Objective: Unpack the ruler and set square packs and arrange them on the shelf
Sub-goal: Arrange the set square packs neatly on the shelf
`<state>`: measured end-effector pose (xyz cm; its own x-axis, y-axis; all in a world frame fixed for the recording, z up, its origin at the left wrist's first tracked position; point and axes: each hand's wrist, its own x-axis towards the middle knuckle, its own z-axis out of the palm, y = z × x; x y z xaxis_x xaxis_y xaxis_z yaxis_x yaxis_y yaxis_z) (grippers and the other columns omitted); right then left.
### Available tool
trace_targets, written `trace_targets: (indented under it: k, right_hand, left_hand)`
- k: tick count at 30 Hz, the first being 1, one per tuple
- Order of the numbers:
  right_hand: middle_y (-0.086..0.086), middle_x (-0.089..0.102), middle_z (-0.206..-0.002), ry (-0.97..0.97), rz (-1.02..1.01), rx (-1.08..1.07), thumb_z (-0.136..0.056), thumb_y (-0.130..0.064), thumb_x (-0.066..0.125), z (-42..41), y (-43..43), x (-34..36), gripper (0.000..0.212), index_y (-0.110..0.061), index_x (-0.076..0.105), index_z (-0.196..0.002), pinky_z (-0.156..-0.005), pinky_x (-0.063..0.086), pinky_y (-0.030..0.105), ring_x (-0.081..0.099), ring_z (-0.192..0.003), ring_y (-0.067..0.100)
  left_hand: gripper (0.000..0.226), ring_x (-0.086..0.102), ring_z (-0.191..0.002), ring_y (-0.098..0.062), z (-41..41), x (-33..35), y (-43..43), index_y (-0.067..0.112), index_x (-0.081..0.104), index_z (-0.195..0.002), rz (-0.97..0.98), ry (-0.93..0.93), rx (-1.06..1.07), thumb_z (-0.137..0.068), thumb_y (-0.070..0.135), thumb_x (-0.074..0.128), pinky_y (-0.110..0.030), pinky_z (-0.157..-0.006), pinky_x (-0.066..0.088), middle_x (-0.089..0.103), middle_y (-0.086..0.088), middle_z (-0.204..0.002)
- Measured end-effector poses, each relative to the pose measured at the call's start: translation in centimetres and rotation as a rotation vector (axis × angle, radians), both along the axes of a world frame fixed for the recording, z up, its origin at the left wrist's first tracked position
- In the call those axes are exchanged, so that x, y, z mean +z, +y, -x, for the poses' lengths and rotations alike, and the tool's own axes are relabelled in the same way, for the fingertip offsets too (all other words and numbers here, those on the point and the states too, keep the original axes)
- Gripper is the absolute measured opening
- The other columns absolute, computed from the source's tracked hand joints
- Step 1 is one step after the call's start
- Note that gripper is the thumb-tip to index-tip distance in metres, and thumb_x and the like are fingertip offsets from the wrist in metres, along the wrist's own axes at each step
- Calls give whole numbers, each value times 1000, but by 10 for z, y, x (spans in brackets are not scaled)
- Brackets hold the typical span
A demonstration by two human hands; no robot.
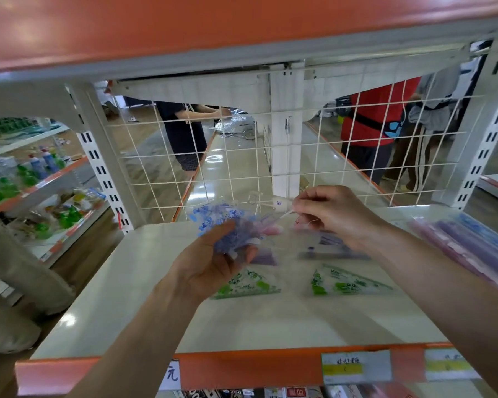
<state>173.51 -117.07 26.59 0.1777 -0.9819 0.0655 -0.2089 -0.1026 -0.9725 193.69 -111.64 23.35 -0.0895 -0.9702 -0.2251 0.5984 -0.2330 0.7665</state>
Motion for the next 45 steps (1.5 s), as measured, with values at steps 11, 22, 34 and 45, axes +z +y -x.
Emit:
trace_targets:
  k: [11, 22, 34, 45]
  right_hand:
    - [10, 70, -75, -256, -155, 1, -87, -3, 64, 1, -2, -2, 4, -5, 66, -85, -78, 56, 37, 64, -66, 17]
    - [-8, 69, -93, 485, 443, 138, -86, -22, 69, -24, 21, -13, 29, -20, 67, -114, -81, 52, 24, 64, -84, 8]
    - [-14, 70, -78, 302, 363, 177, -89, -18, 66, -36, 17, -18, 5, -17, 70, -86, -68, 49, 14, 65, -73, -4]
    - [1, 70, -73, 108, -58, 210, -88, -7, 65, -30, 4, -25, 6, -9, 71, -89, -54, 49, 16, 62, -62, 7]
  left_hand:
    - [26, 65, -70, -25, 2, 7, 0, 1, 64, -97, 21, -94, -17, -73, 12, 63, -26, -52, 56, 69, -16, -95]
    - [8, 71, -69, -22, -34, 7, 17, 8, 63, -95, -7, -307, 89, -90, 7, 57, -24, -49, 55, 72, -13, -87]
    - [9, 71, -67, -17, -64, 3, 34, 10, 60, -96, -9, -271, 207, -90, 6, 54, -22, -51, 55, 73, -8, -80]
    - [8, 71, -67, -21, -60, -3, 28, 4, 61, -95, -69, -207, 261, -89, 9, 58, -25, -51, 56, 72, -12, -81]
